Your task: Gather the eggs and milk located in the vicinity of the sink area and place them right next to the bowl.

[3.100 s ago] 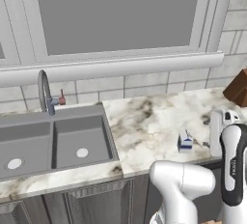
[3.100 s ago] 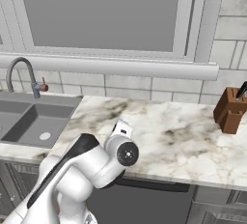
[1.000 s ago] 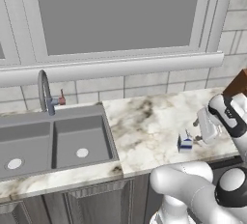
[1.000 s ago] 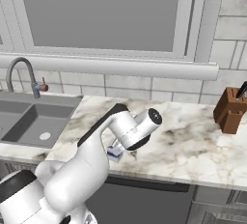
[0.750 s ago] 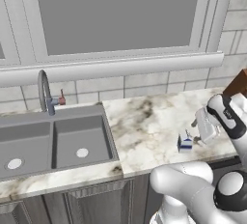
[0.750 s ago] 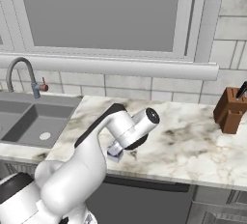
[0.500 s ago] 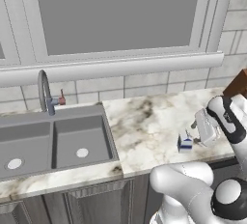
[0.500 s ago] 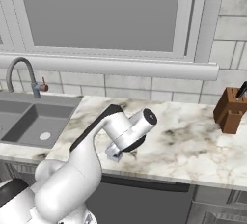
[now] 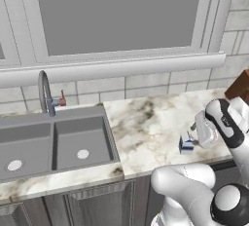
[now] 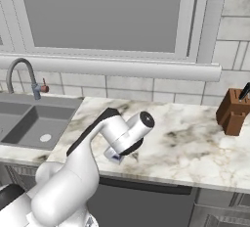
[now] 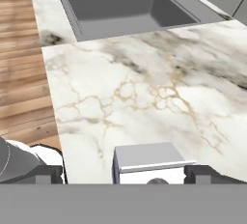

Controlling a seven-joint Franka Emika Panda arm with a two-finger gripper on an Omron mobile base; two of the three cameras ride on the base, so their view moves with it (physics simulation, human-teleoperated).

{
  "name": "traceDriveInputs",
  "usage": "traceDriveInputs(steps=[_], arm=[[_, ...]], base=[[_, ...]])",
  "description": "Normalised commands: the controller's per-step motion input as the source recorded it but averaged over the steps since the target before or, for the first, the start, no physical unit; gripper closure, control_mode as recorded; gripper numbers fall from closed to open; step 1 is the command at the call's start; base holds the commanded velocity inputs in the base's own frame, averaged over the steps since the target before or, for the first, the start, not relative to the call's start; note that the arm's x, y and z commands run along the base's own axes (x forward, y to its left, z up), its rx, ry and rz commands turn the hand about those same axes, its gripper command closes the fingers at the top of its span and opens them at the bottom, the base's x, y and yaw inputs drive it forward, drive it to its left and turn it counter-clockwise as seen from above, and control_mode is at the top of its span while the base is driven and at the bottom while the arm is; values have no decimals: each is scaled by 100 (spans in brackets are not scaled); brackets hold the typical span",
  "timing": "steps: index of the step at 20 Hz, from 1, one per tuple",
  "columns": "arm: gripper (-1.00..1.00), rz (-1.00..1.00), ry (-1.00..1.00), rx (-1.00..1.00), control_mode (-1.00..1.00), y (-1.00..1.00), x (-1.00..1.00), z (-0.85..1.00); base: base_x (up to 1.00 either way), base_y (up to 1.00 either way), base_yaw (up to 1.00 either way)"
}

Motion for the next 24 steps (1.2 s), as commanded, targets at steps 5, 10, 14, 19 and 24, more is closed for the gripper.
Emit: traceDriveInputs(steps=[5, 10, 14, 19, 24], arm=[[-100, 0, 4, 0, -100, 0, 17, 0], [-100, 0, 3, 0, -100, -3, 6, -6], [-100, 0, 3, 0, -100, 0, 0, -12], [-100, 1, 3, 0, -100, 0, 0, -13], [-100, 1, 3, 0, -100, 0, 0, -10]], base=[[0, 0, 0], [0, 0, 0], [0, 0, 0], [0, 0, 0], [0, 0, 0]])
